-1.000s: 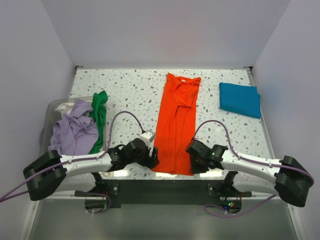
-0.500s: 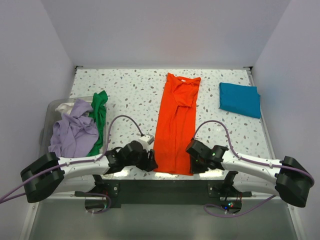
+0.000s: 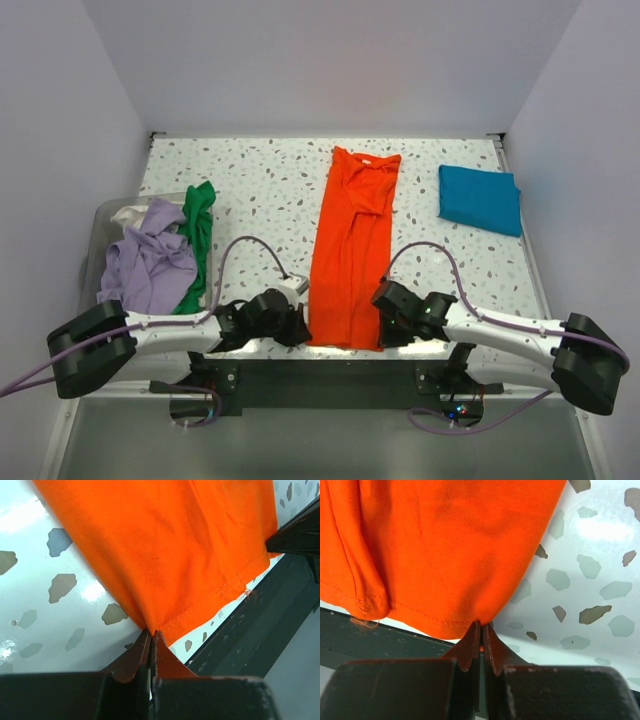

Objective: Fold and stack the t-shirts
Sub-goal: Fold the tshirt

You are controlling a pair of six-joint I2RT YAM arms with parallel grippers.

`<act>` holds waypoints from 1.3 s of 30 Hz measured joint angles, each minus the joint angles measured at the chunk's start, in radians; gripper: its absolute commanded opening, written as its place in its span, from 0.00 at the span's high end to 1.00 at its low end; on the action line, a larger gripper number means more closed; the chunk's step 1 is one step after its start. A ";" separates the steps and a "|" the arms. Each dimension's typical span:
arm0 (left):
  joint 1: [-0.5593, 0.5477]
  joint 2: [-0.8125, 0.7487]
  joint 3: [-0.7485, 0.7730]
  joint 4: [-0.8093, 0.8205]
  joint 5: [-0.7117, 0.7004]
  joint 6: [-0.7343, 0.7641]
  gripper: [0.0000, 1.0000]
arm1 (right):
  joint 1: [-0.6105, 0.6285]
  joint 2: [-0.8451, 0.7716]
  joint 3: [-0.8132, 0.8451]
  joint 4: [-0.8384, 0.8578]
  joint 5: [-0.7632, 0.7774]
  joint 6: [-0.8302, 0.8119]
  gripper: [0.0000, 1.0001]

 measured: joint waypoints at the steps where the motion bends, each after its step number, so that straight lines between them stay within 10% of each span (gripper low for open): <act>1: -0.004 0.003 0.000 0.003 0.000 -0.001 1.00 | 0.000 -0.002 -0.001 -0.001 0.000 0.001 1.00; 39: -0.058 -0.028 0.014 0.040 -0.253 0.004 1.00 | 0.013 -0.033 0.125 -0.052 0.176 -0.038 1.00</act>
